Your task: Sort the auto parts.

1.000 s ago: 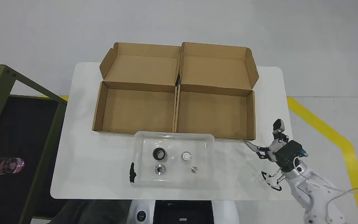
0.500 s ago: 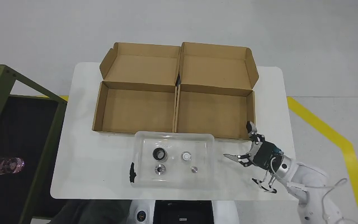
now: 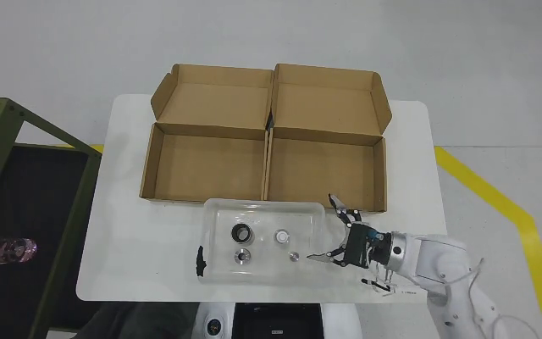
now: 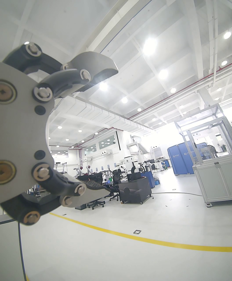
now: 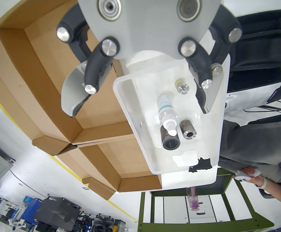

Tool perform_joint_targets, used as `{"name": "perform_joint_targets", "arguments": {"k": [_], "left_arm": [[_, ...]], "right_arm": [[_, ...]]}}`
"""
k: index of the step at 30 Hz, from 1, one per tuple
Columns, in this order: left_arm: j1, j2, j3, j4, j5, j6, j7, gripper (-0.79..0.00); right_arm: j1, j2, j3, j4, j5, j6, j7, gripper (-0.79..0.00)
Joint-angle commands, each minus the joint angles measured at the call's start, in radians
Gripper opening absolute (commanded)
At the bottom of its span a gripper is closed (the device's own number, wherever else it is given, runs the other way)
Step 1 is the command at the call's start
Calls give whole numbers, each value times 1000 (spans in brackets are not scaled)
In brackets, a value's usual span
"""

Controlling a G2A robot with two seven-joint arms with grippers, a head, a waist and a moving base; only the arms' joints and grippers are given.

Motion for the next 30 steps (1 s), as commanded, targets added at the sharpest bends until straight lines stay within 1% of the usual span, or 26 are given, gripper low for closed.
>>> {"name": "perform_joint_targets", "arguments": {"k": [1,8,19,25,30], "left_arm": [[0,0,0,0,0,0,0,0],[0,0,0,0,0,0,0,0],[0,0,0,0,0,0,0,0],[0,0,0,0,0,0,0,0],[0,0,0,0,0,0,0,0]], "right_arm": [[25,2,-41,0,13,0,41,0],[97,7,-155,7,43,0,160,0],[166,6,-262,18,46,38,292,0],[192,6,-309,34,35,62,341,0],[207,7,-336,53,27,82,358,0]]}}
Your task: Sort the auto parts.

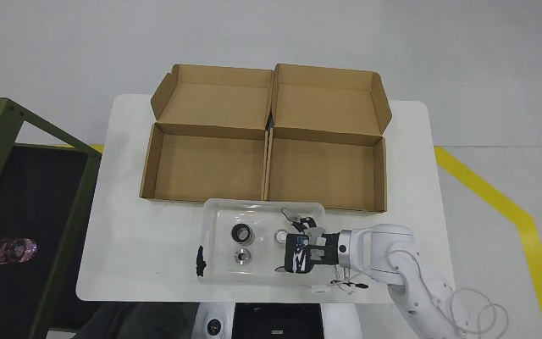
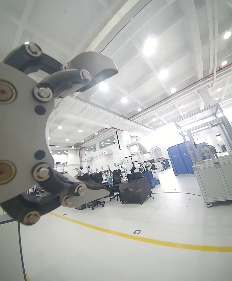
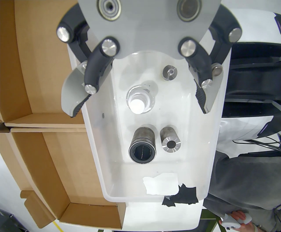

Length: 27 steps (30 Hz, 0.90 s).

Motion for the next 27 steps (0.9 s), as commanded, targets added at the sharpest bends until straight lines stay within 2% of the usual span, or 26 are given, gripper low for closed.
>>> {"name": "perform_joint_targets", "arguments": {"k": [1,6,8,14,17,20,21,22,24,27], "left_arm": [[0,0,0,0,0,0,0,0],[0,0,0,0,0,0,0,0],[0,0,0,0,0,0,0,0],[0,0,0,0,0,0,0,0],[0,0,0,0,0,0,0,0],[0,0,0,0,0,0,0,0],[0,0,0,0,0,0,0,0],[0,0,0,0,0,0,0,0],[0,0,0,0,0,0,0,0],[0,0,0,0,0,0,0,0]], "right_arm": [[6,0,-8,7,-4,8,5,0],[19,2,-21,20,-23,33,19,-74],[23,3,-26,26,-32,40,25,-139],[33,5,-42,44,-46,52,38,-252],[41,6,-50,52,-51,59,40,-403],[50,6,-60,62,-51,56,38,-514],[53,6,-64,65,-49,54,36,-570],[56,7,-66,67,-48,52,34,-671],[60,7,-70,69,-42,49,28,-785],[63,9,-71,63,-35,42,10,-785]]}}
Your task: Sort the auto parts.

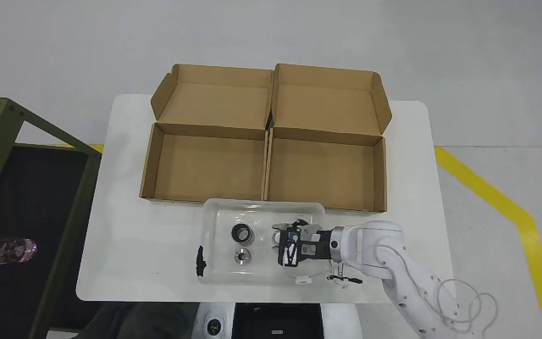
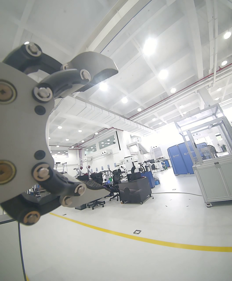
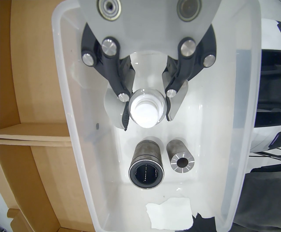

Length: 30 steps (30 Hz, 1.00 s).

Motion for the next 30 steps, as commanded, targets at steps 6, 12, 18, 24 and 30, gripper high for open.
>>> {"name": "perform_joint_targets", "arguments": {"k": [6,12,18,24,30], "left_arm": [[0,0,0,0,0,0,0,0],[0,0,0,0,0,0,0,0],[0,0,0,0,0,0,0,0],[0,0,0,0,0,0,0,0],[0,0,0,0,0,0,0,0]], "right_arm": [[0,8,15,-22,52,-58,-104,-785],[-4,16,42,-56,62,-91,-223,-785],[-15,24,83,-91,52,-90,-336,-785],[-21,30,122,-112,47,-74,-417,-785],[-16,34,149,-111,58,-50,-460,-785]]}}
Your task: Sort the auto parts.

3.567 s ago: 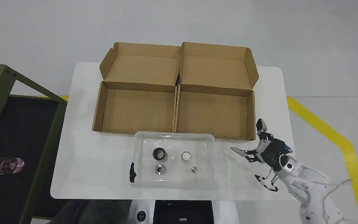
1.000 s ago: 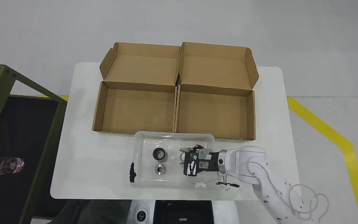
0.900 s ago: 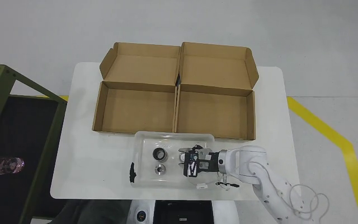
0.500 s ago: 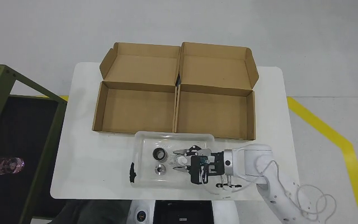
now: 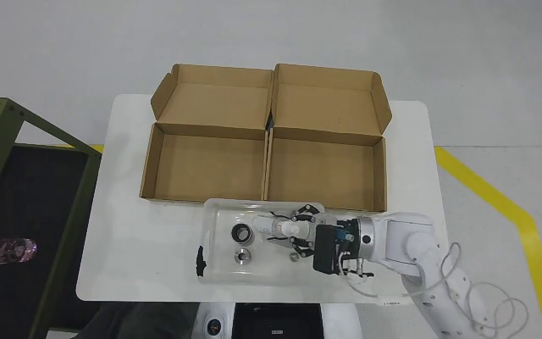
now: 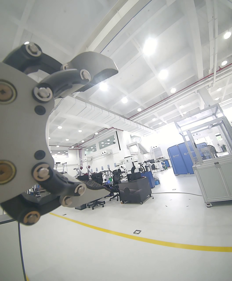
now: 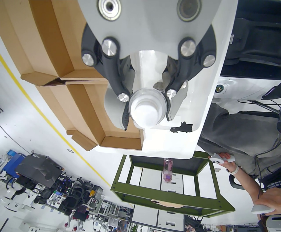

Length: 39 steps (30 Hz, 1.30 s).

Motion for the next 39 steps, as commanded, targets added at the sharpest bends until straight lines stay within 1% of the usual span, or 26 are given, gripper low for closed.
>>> {"name": "perform_joint_targets", "arguments": {"k": [1,8,14,20,27,33,39], "left_arm": [[0,0,0,0,0,0,0,0],[0,0,0,0,0,0,0,0],[0,0,0,0,0,0,0,0],[0,0,0,0,0,0,0,0],[0,0,0,0,0,0,0,0],[0,0,0,0,0,0,0,0],[0,0,0,0,0,0,0,0]], "right_arm": [[3,1,9,4,8,9,-11,-785],[24,2,32,29,51,38,-31,-785],[73,-2,21,96,107,73,-5,-785],[147,-11,-10,190,152,132,70,-785],[272,-30,-68,331,214,198,177,-785],[372,-47,-115,454,240,239,231,-785],[429,-62,-163,535,240,264,275,-785]]}}
